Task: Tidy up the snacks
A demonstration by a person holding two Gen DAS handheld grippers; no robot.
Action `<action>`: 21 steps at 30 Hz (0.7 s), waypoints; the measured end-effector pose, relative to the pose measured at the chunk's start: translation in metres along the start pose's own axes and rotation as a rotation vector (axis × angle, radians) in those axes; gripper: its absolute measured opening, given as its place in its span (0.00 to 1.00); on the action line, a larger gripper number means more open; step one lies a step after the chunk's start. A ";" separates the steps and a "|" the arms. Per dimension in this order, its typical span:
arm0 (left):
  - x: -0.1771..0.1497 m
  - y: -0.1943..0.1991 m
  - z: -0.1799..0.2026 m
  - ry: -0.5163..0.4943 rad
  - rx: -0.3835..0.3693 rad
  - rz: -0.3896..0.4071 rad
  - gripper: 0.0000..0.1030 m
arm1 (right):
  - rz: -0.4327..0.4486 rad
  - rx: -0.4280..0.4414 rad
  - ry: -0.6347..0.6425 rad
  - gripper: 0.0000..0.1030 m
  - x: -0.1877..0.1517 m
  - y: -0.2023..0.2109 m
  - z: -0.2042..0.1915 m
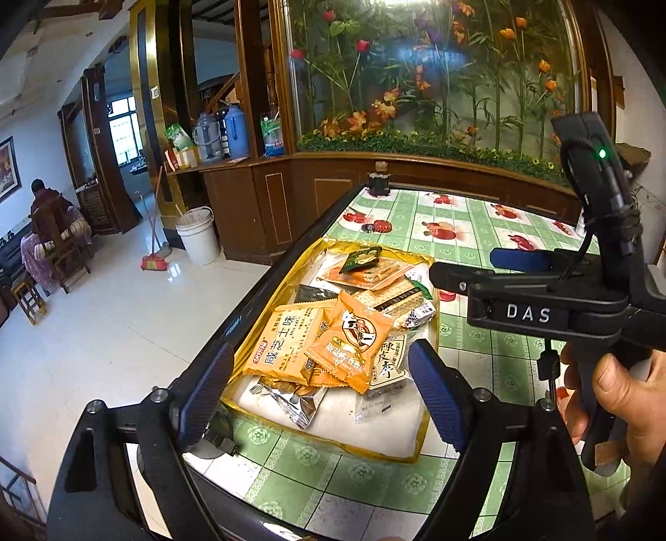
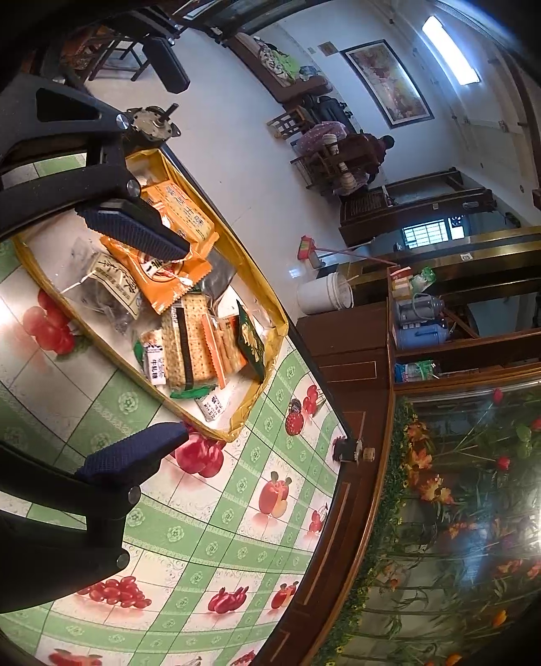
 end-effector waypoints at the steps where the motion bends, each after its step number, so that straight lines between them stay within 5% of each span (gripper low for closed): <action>1: 0.001 0.004 0.000 -0.002 0.007 0.009 0.84 | 0.001 0.003 0.002 0.80 -0.001 0.003 -0.002; 10: 0.001 0.021 -0.003 0.010 0.004 0.035 0.84 | 0.018 0.043 0.090 0.81 -0.007 0.022 -0.022; 14: -0.002 0.021 -0.004 -0.005 0.031 0.024 1.00 | 0.031 0.058 0.113 0.81 -0.007 0.029 -0.026; 21: -0.004 0.030 -0.006 0.024 0.011 0.053 1.00 | 0.038 0.081 0.153 0.81 -0.008 0.035 -0.031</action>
Point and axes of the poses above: each gripper's, at about its wrist camera, not at the fingertips, and y roughly against the way its jaws point, z to its right, x to its top, the point moved 8 cm from there along -y, roughly the way its jaws point, and after that the axes turned 12 degrees about z, right-handed, at the moved point
